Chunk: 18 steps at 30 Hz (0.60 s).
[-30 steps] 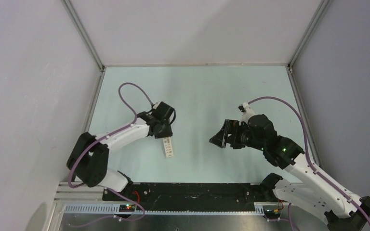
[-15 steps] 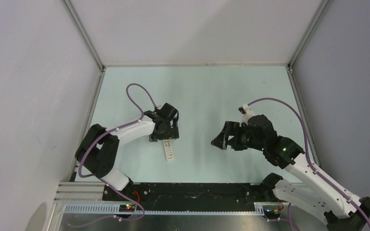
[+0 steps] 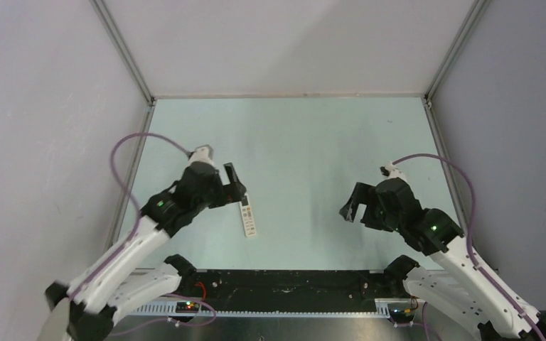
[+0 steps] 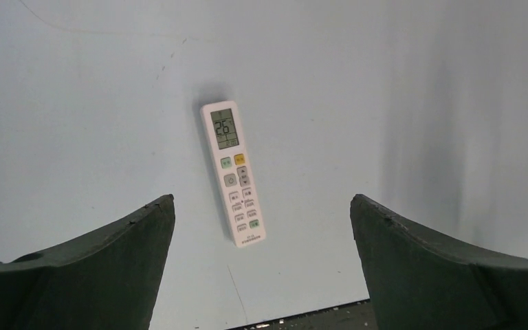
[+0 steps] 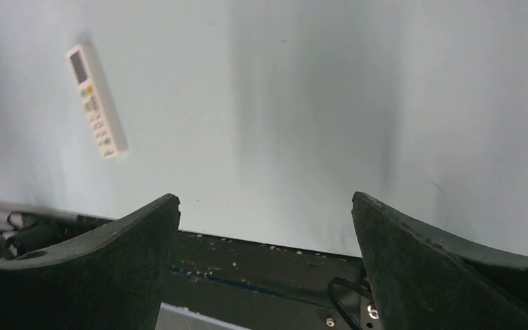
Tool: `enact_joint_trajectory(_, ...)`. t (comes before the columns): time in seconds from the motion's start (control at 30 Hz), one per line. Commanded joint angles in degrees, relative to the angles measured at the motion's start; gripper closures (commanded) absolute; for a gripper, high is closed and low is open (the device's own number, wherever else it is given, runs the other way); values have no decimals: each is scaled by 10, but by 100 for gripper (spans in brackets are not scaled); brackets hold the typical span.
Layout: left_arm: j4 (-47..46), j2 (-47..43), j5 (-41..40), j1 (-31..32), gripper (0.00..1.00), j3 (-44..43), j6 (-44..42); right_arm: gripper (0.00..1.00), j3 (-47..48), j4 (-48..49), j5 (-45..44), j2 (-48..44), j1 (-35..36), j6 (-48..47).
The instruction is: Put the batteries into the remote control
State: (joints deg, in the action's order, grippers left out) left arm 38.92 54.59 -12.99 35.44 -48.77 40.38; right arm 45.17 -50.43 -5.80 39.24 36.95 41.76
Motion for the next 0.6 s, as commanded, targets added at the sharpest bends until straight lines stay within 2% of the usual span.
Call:
enact_joint_trajectory(0.0, 40, -171, -40, -4, 0, 18, -17, 1, 58, -101, -122, -34, -6, 37)
enact_joint_trajectory(0.17, 56, -340, -149, -3, 0, -10, -49, 1, 154, -234, -270, -42, -6, 63)
enact_joint_trajectory(0.3, 74, -372, -206, -3, 0, -42, -71, 1, 231, -309, -355, -31, -6, 69)
enact_joint_trajectory(0.57, 100, -397, -259, -3, 0, -76, -79, 1, 320, -366, -459, -66, -6, 64)
